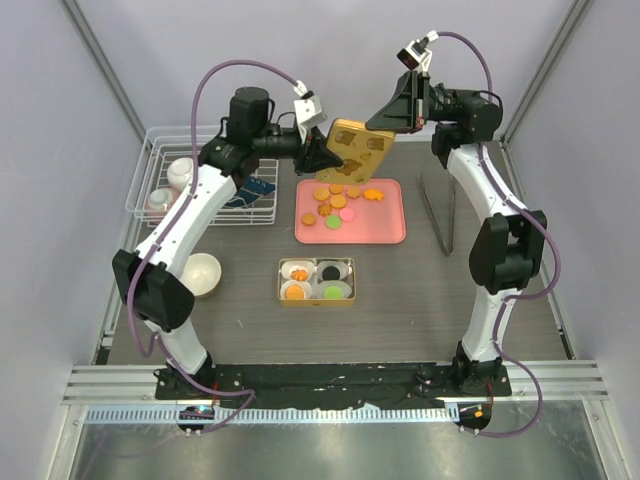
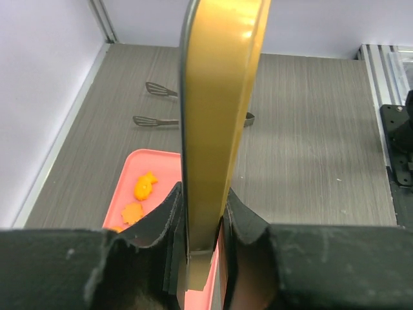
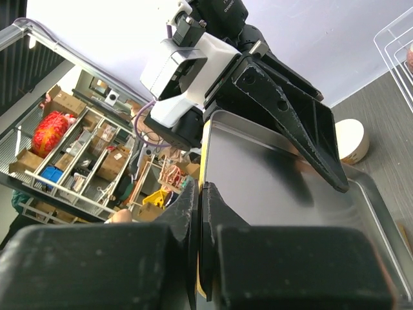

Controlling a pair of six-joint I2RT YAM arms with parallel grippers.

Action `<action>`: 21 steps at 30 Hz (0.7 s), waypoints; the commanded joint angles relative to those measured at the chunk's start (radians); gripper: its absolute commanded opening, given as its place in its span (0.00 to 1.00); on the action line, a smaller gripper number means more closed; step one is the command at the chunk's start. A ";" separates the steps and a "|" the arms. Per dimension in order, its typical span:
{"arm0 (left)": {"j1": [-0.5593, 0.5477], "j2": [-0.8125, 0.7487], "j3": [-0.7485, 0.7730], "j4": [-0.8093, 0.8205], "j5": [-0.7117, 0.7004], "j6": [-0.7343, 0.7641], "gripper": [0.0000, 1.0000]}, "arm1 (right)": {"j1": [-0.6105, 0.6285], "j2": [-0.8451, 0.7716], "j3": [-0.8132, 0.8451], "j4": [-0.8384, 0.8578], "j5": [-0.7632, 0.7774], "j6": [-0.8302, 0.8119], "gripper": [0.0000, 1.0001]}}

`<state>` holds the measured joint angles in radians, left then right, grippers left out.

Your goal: Pack the cookies

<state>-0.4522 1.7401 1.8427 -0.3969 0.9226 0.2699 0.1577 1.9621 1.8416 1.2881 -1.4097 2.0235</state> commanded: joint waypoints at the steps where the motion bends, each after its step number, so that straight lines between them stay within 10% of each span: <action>1: -0.005 -0.020 0.024 0.015 0.021 -0.015 0.08 | 0.022 -0.019 0.008 0.209 0.003 0.193 0.10; 4: -0.005 -0.031 0.018 -0.006 0.035 -0.015 0.08 | 0.020 -0.017 0.022 0.224 -0.024 0.196 0.44; 21: -0.003 -0.093 -0.004 -0.284 -0.019 0.175 0.01 | -0.084 0.087 0.201 0.274 -0.126 0.178 0.73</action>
<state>-0.4622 1.6939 1.8267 -0.6163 0.9245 0.3977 0.0814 2.0033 1.9865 1.3132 -1.4872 2.0121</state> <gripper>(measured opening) 0.224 0.721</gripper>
